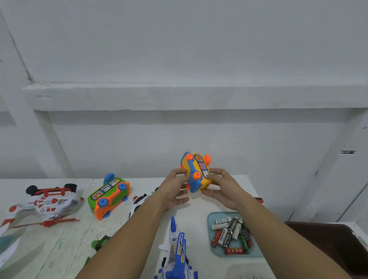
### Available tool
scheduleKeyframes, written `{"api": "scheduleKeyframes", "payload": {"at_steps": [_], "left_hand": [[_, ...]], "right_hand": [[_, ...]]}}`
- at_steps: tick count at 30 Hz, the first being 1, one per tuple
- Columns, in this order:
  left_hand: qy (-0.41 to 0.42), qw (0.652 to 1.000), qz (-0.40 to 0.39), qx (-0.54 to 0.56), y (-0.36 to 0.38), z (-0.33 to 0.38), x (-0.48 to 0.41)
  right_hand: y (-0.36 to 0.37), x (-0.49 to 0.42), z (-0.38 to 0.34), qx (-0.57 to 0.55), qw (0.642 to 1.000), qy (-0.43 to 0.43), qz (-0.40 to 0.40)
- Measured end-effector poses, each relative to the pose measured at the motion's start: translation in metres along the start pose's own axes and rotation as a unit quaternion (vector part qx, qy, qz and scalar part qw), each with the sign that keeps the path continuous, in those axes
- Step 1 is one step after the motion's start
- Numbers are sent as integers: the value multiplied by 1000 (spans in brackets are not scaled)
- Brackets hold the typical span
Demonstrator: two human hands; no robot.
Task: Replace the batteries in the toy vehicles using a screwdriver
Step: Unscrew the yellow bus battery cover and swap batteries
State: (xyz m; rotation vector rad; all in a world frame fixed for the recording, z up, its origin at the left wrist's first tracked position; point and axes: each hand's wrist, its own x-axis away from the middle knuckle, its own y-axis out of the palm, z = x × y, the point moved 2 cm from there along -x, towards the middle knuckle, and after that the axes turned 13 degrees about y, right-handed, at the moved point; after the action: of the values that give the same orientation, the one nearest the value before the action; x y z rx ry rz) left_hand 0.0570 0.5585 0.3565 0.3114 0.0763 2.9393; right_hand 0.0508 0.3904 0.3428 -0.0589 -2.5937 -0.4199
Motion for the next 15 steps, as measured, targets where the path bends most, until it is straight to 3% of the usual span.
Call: {"api": "scheduleKeyframes", "payload": {"at_steps": [3,7,15], "left_hand": [[37,998,27,48,-3,10,-3],[94,992,-17,79,0,25,-2],[161,981,-75,80,6,32,2]], "right_hand": [[1,11,-15,-46,997,-22,-57],[5,28,-26,-82,991,-27,-102],[7,41,-25,-86,990,-13,-111]]}}
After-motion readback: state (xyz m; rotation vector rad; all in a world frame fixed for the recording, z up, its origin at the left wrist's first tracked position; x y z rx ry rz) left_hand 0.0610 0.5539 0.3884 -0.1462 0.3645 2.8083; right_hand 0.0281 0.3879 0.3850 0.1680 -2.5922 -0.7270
